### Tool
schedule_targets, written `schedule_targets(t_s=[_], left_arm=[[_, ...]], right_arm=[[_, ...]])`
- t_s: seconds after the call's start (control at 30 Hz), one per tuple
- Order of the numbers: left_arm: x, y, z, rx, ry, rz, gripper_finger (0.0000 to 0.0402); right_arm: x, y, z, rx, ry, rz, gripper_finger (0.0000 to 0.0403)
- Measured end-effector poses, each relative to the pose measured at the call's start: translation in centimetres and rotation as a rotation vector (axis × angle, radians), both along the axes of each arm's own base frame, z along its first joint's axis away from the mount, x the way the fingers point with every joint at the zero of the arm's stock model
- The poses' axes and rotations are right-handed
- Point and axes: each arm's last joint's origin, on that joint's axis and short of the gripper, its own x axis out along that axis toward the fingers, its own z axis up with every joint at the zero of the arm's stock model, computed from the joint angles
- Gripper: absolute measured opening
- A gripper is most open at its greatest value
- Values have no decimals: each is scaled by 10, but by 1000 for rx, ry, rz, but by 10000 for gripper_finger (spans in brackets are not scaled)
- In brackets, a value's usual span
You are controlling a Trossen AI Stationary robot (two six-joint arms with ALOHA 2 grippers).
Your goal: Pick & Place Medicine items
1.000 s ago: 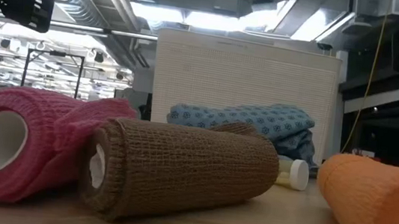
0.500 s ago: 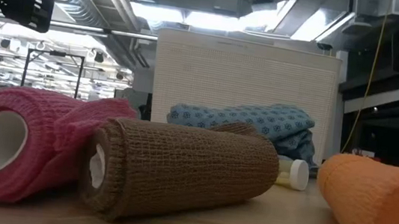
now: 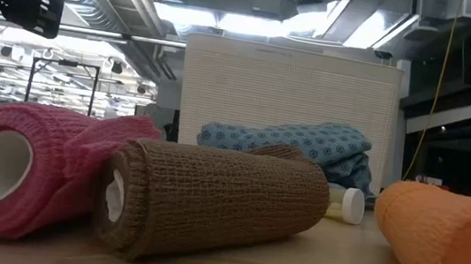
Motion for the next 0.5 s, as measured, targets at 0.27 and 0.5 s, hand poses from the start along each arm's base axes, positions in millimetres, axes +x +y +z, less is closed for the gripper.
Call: schedule_targets(t_s=[0.27,0.5], left_arm=[[0,0,0,0,0,0,231],[0,0,0,0,0,0,231]], right_arm=[[0,0,0,0,0,0,266],[0,0,0,-39,-63,-5,266]])
